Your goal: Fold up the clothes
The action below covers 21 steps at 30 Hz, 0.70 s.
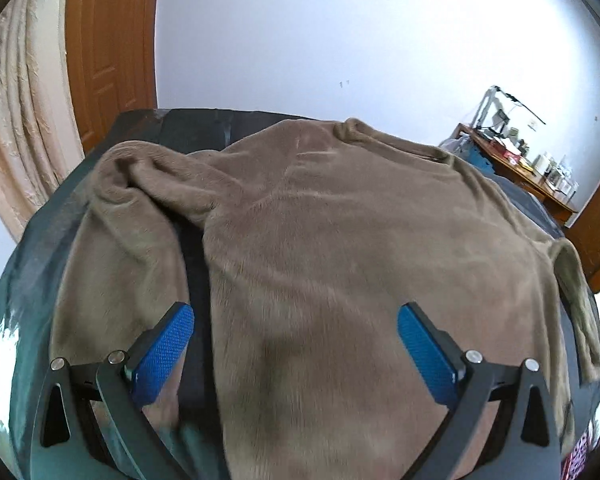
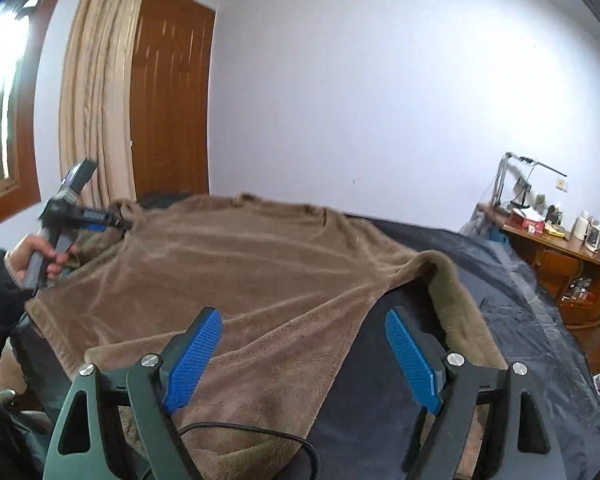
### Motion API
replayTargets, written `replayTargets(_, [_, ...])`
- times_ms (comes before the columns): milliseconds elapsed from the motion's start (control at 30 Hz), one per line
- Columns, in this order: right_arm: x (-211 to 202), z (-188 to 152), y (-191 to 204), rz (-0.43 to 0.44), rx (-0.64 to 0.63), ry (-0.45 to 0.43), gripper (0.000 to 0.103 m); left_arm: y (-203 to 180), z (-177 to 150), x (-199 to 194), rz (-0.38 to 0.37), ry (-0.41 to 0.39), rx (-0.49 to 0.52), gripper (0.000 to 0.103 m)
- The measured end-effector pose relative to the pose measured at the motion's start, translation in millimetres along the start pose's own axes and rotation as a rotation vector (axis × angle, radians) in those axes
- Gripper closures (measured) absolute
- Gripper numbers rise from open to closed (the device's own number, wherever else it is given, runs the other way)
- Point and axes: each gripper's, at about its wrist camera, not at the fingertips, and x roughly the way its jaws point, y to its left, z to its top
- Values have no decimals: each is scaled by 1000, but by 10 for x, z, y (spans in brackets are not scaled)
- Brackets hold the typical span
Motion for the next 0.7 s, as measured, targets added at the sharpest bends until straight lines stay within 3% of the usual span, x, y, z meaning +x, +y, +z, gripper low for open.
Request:
replayTargets(367, [-1332, 57, -123, -50, 45, -326, 18, -111, -666, -729, -21, -60, 54, 1])
replayTargets(600, [-1983, -17, -67, -200, 23, -441, 18, 25, -955, -983, 6, -82, 56, 1])
replayTargets(700, [-2154, -65, -22, -213, 25, -490, 18, 111, -1088, -1076, 18, -84, 49, 1])
